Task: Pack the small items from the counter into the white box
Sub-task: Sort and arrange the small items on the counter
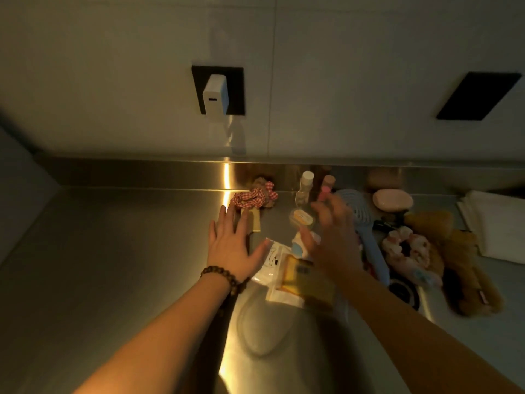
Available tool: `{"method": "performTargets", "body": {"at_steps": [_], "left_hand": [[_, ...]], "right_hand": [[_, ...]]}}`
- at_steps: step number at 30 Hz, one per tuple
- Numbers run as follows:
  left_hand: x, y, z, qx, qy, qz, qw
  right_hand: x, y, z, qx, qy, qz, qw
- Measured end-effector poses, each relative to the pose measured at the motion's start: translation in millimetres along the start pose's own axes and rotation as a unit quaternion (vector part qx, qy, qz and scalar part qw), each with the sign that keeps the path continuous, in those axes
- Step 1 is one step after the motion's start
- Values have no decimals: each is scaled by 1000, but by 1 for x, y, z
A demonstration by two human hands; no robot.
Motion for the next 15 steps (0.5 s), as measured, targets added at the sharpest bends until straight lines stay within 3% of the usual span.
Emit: {"method": "performTargets", "body": {"at_steps": [5, 9, 15], "left_hand": [[-3, 28, 15, 57, -4, -12, 998], [-6, 39, 23, 81, -7, 1, 997], [-20, 40, 21, 100, 7, -2, 995]], "right_hand": [[21, 52, 46, 118, -52, 122, 984], [22, 61, 66, 118, -89, 142, 979], [14, 62, 73, 140, -50, 180, 972]]}}
Point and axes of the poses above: each hand's wrist, its own z-axis away from the middle knuckle, its own y-axis out of the palm, x = y × z, the point moved 4 cm from there along -z, towards the middle knuckle, and after that the axes turned 15 degrees about x, right-handed, at the moved point
